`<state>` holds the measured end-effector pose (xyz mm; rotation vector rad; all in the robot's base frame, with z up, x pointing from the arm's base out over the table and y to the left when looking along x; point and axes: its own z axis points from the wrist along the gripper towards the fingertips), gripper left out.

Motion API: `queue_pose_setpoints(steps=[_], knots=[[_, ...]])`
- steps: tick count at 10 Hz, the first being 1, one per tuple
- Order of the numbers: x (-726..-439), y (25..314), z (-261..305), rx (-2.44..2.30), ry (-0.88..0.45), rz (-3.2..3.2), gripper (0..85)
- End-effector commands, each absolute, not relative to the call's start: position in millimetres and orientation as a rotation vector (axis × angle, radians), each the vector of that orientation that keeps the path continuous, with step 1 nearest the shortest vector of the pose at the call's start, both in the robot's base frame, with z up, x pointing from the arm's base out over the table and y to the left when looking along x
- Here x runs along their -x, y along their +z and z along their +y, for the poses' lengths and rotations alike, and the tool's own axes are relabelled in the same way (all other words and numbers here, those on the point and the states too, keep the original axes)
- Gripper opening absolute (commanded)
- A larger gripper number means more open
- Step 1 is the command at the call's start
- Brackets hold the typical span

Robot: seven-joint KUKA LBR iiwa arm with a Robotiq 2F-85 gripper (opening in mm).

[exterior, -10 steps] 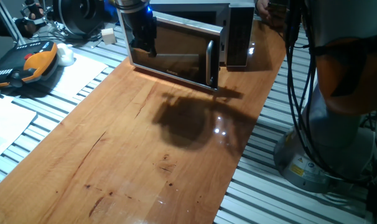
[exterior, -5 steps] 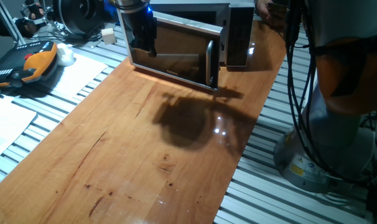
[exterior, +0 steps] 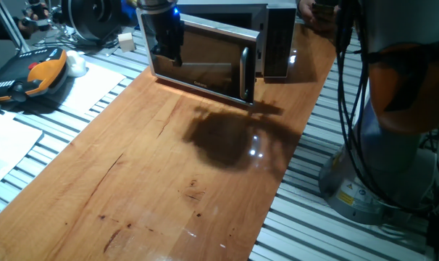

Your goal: Close the microwave door

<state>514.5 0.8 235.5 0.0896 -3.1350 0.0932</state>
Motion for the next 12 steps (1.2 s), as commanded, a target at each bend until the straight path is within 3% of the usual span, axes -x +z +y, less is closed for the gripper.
queue_pose_setpoints(steps=[1,4,5,9,11,12], knots=[[-514.5,235.6,0.8,-0.029,0.014,-3.114,0.0],[-514.5,235.6,0.8,0.028,0.029,-3.101,0.0],[-514.5,235.6,0.8,0.058,-0.195,-3.085,0.0],[-511.2,238.1,-1.1,0.005,0.029,-3.071,0.0],[-486.3,245.7,-20.2,-0.005,0.115,-3.051,0.0],[-471.8,245.1,-31.2,-0.015,0.086,-3.042,0.0]])
